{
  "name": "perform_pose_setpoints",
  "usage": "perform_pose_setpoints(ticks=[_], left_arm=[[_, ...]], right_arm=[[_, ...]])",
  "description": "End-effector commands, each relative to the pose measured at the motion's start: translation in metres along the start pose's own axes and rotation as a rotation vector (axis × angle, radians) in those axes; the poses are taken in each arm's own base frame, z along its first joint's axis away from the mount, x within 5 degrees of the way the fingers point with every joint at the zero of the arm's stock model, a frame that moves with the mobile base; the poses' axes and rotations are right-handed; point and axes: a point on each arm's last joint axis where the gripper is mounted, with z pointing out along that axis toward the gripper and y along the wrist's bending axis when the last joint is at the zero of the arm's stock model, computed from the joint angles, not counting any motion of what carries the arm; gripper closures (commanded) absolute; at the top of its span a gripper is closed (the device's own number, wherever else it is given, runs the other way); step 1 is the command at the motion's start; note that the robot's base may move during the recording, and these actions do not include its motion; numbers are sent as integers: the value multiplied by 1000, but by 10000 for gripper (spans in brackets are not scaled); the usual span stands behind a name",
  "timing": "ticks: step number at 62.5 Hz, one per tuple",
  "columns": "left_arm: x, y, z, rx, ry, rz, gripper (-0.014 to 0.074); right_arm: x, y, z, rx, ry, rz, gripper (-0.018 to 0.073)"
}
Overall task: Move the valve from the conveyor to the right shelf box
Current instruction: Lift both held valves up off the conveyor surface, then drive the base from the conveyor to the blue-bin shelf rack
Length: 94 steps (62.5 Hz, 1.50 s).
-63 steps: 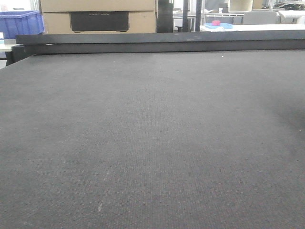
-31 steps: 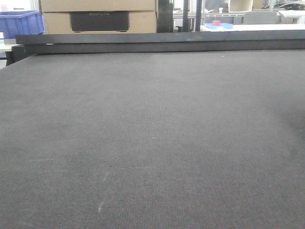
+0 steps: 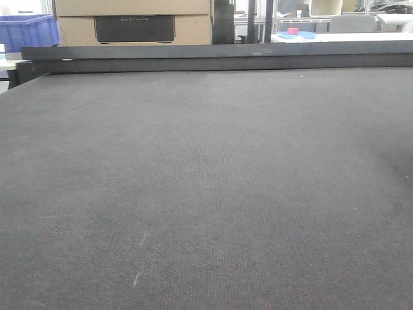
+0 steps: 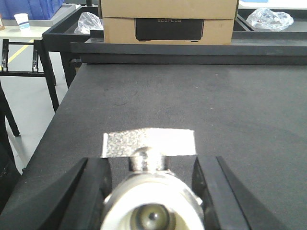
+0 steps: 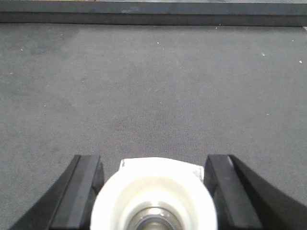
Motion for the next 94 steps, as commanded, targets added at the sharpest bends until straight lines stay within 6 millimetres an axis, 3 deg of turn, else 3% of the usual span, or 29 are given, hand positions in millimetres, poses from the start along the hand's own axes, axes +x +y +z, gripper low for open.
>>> perform_pose_setpoints(ticks=[1, 94], left_arm=[[-8, 0, -4, -9, -74, -9, 707], [-7, 0, -3, -8, -70, -9, 707]], right_arm=[[-10, -1, -5, 12, -98, -10, 724], [-10, -1, -5, 12, -98, -10, 724]])
